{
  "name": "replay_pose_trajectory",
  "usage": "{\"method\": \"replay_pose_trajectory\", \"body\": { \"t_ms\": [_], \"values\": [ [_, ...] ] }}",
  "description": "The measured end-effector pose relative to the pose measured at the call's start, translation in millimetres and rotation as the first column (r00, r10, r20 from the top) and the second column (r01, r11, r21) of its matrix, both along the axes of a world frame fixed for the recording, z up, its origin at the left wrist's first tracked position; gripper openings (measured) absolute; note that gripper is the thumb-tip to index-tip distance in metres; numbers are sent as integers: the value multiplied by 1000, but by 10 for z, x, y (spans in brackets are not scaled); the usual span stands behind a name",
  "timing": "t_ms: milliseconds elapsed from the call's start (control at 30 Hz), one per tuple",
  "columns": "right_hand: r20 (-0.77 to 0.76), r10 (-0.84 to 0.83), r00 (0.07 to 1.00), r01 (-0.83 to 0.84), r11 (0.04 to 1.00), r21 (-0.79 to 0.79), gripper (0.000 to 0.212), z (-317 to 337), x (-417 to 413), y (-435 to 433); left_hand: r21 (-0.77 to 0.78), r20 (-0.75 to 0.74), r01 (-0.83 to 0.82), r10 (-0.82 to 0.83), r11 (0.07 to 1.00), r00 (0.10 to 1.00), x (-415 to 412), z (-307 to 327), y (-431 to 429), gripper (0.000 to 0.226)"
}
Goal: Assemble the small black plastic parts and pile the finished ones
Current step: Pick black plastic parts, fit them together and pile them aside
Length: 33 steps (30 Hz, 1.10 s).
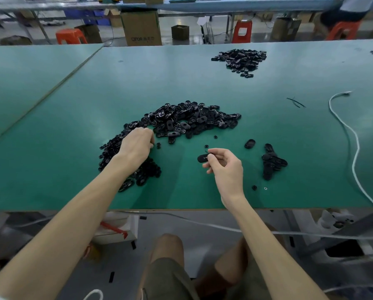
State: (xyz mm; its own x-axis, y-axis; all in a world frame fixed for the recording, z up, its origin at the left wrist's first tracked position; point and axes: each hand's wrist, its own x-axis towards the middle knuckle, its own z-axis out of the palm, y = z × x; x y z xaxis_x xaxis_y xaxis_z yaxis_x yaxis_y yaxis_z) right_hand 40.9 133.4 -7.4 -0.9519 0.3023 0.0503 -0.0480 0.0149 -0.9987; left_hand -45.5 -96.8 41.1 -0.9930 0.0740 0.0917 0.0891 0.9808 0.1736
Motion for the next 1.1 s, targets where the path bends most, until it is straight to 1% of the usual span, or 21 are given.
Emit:
{"method": "replay_pose_trajectory", "body": {
  "t_ms": [167, 267, 333, 367, 433, 500, 567, 667, 767, 833, 933, 1100],
  "values": [
    [2, -1, 1000, 1, 1000, 10, 12, -1, 0, 0, -3, -36, -14, 13, 1000, 999, -11, -20, 18, 8],
    [2, -2, 1000, 2, 1000, 6, 12, -1, 2, 3, 15, -59, -13, 14, 1000, 998, 8, 4, 55, 16],
    [-2, -4, 1000, 4, 1000, -6, 12, 0, 5, 2, 87, -81, -7, 14, 996, 997, 27, 29, 100, 11],
    [-7, -7, 1000, 7, 1000, -15, 12, 2, 6, 2, 168, -76, 2, 11, 986, 997, 36, 47, 135, 9],
    [-15, -12, 1000, 11, 999, -35, 11, 4, 10, 5, 397, -18, 34, -29, 917, 999, 79, 99, 240, 8],
    [-21, -14, 1000, 13, 999, -51, 10, 4, 12, 4, 593, 34, 73, -115, 802, 993, 149, 132, 369, 8],
    [-25, -18, 1000, 16, 998, -63, 8, 7, 17, 1, 728, 38, 94, -177, 679, 983, 229, 104, 504, 6],
    [-25, -27, 999, 25, 997, -67, 7, 8, 14, 1, 870, 61, 49, -206, 491, 977, 343, -17, 662, 5],
    [-26, -39, 999, 37, 997, -70, 5, -2, 4, 6, 932, 95, -18, -196, 362, 976, 424, -130, 747, 4],
    [-24, -47, 999, 45, 996, -79, 3, -11, -2, 9, 949, 116, -56, -179, 311, 977, 460, -184, 778, 4],
    [-16, -48, 999, 46, 996, -78, 2, -17, -2, 6, 959, 134, -87, -158, 271, 978, 498, -245, 807, 6],
    [-10, -58, 998, 57, 994, -94, 3, -14, -1, 9, 965, 112, -74, -140, 251, 984, 532, -289, 827, 3]
  ]
}}
